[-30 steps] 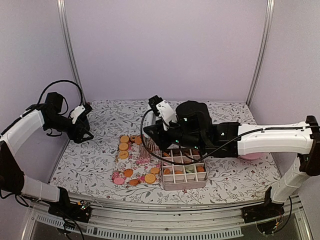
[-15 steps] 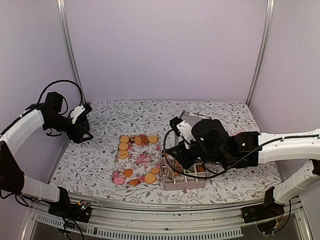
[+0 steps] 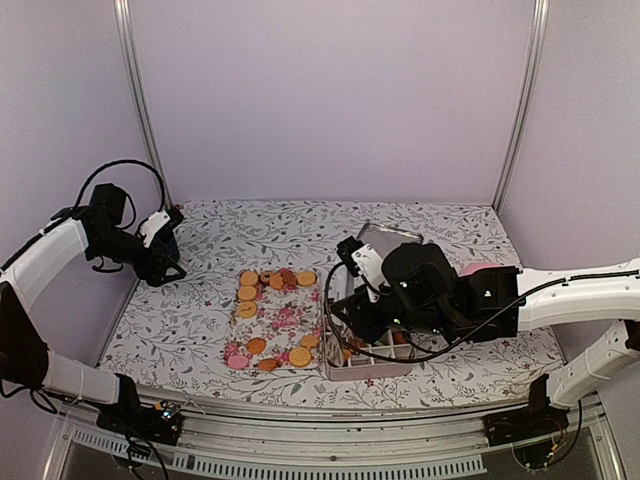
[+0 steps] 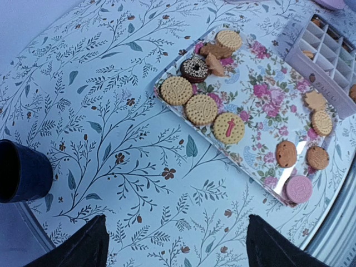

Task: Pack the cookies
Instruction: Place the fake cookies in the empty pocket of the box, then pick up the fake cookies from the plate.

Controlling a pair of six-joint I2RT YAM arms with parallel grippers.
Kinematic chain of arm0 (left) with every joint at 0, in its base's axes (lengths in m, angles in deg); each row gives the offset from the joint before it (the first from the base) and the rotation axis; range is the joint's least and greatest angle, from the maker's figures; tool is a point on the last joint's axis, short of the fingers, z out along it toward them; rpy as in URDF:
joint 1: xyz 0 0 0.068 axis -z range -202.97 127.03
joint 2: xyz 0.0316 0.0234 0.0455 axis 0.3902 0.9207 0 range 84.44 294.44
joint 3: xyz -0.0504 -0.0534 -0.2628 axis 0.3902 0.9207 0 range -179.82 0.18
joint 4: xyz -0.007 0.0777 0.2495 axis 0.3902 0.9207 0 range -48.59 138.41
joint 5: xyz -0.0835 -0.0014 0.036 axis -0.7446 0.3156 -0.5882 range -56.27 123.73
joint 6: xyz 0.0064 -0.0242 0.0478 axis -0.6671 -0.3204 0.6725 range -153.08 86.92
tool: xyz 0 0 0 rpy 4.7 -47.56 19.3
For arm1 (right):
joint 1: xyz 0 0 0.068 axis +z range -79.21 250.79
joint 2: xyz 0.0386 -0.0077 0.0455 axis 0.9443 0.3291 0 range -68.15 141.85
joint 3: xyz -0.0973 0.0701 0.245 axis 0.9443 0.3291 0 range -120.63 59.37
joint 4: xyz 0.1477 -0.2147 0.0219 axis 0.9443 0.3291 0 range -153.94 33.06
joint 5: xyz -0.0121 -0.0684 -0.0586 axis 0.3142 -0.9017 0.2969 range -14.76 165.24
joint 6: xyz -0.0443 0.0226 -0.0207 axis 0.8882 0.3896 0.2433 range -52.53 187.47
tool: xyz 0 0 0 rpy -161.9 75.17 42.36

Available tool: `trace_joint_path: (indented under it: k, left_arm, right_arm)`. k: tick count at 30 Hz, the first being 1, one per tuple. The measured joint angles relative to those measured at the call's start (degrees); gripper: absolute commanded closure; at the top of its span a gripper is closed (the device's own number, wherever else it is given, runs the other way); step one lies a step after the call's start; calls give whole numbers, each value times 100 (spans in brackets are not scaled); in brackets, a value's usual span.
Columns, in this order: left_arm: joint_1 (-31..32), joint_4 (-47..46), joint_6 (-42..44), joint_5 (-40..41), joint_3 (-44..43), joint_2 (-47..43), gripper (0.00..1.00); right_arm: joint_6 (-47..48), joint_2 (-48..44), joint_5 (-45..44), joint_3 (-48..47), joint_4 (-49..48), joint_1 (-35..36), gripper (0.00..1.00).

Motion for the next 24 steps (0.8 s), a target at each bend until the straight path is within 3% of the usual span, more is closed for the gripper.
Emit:
trace_joint_path:
  k: [15,24]
  left_arm:
    - [0,-4,-50,0,4,-175,14]
    - [0,-9,-170,4,4,-192,14]
  right_arm:
    - [35,35,-157,-70,-109,9,61]
    - [680,1043,-260,-1353,-667,11,58]
